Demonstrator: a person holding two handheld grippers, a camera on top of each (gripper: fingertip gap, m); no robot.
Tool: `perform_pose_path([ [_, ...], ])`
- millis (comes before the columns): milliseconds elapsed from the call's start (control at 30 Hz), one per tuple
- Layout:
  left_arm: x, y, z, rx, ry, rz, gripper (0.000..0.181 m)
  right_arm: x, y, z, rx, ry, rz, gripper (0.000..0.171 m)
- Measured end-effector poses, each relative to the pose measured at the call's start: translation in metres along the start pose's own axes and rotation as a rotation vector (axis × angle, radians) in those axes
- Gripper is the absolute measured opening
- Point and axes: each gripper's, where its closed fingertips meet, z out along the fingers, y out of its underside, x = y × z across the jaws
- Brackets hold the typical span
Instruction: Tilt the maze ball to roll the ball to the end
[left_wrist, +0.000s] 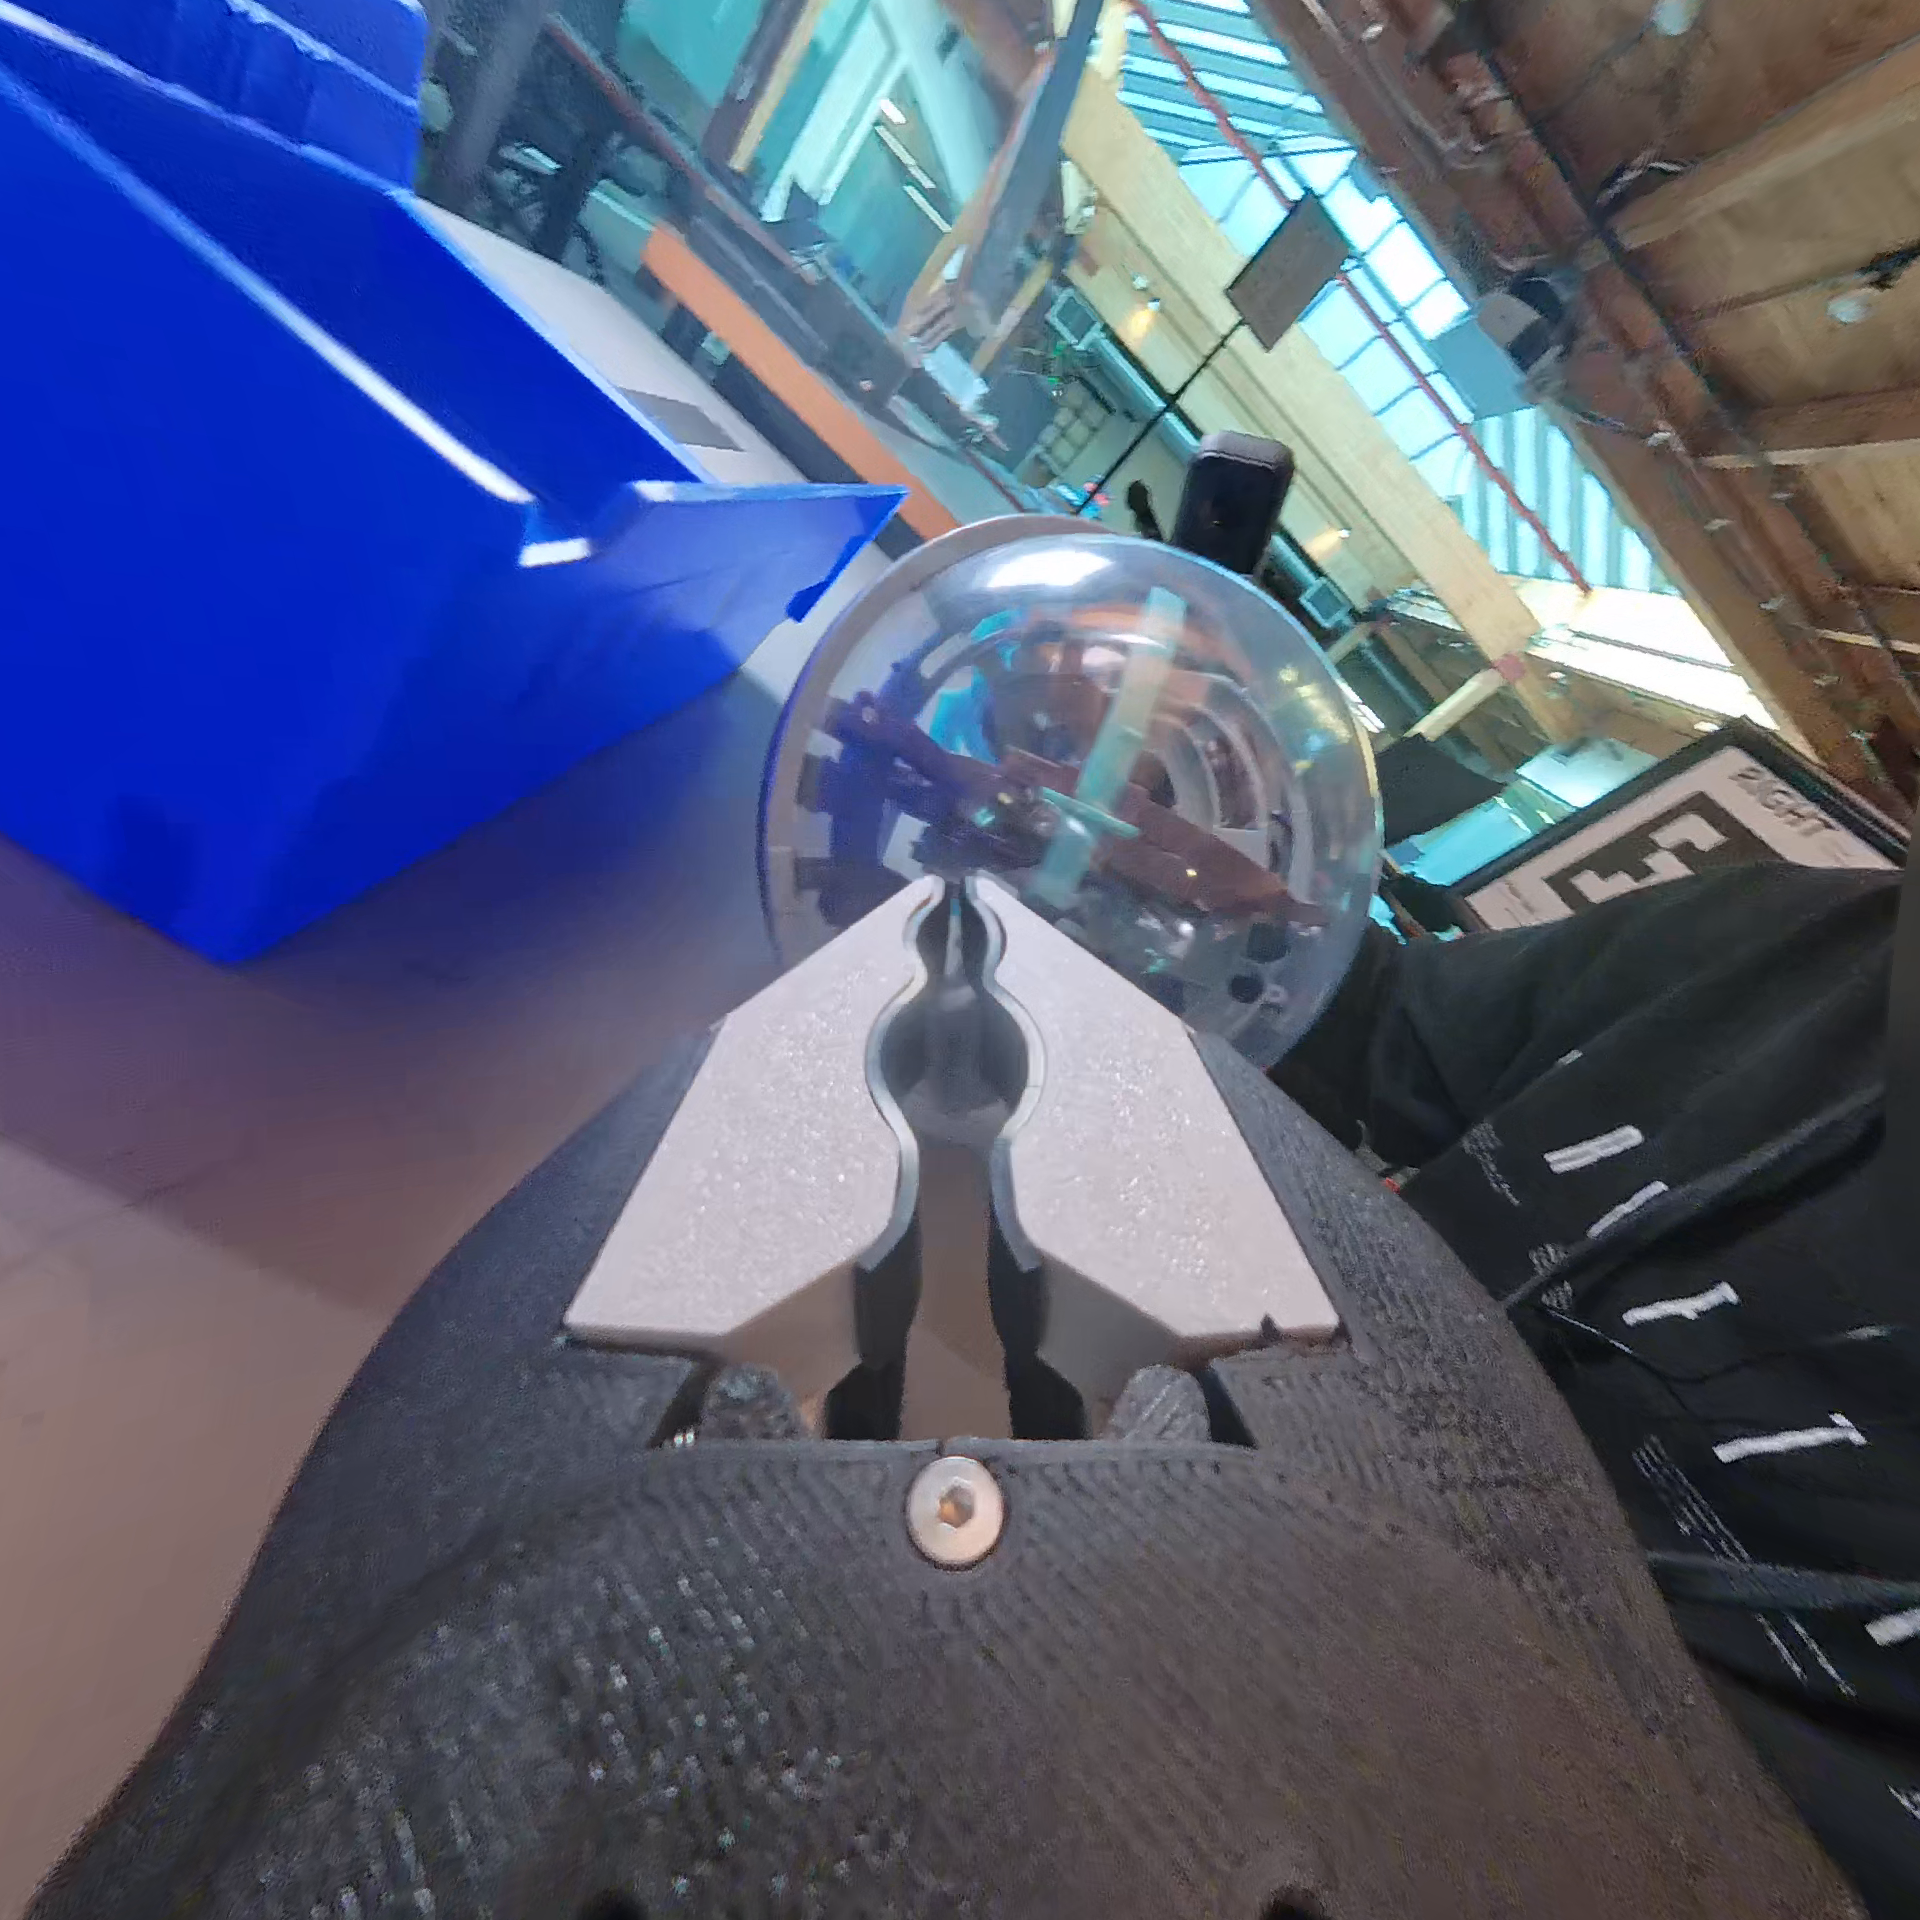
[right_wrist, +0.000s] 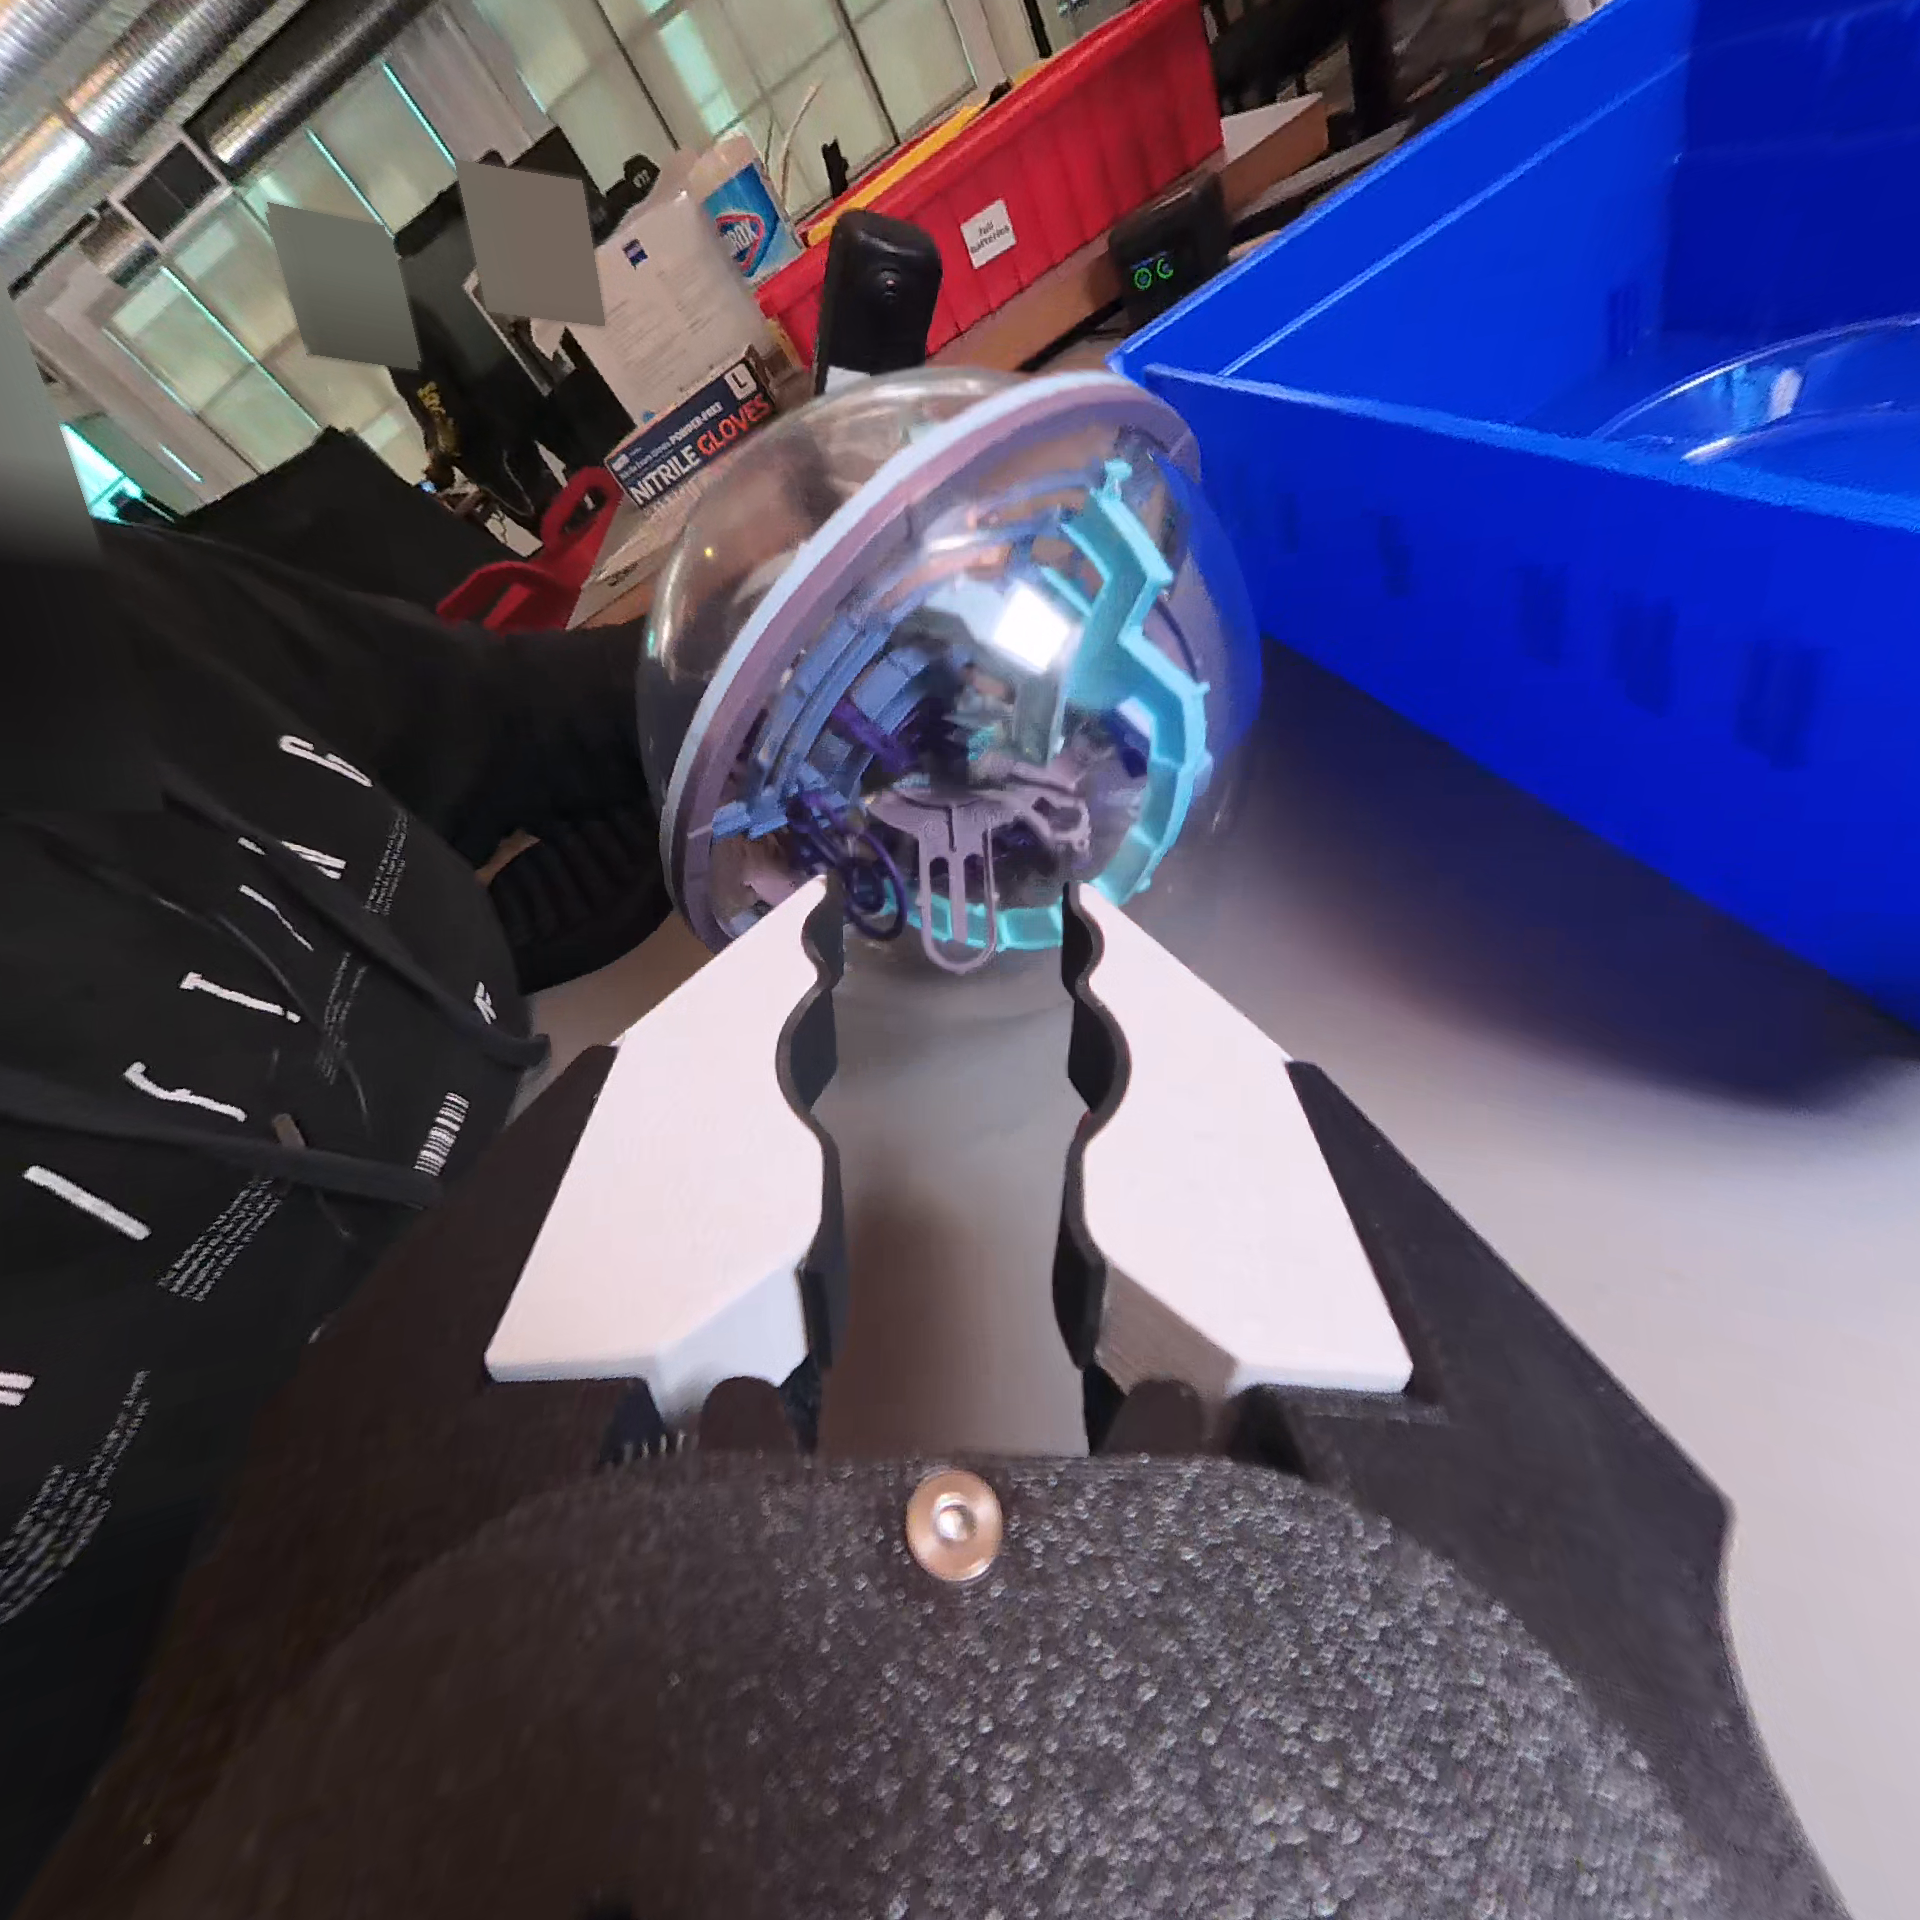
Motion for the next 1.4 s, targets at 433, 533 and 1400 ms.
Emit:
perform_pose_path([
  [433, 0.046, 0.023, 0.025, -0.093, 0.069, 0.254, 0.083, -0.023, -0.009, -0.001, 0.032, 0.126, -0.133, 0.087],
  [533, 0.05, 0.028, 0.024, -0.132, 0.046, 0.341, 0.078, -0.021, -0.01, -0.003, 0.065, 0.088, -0.1, 0.085],
  [1400, 0.039, 0.014, 0.054, -0.176, -0.04, 0.675, 0.1, 0.001, -0.011, -0.013, -0.037, 0.483, -0.246, 0.111],
])
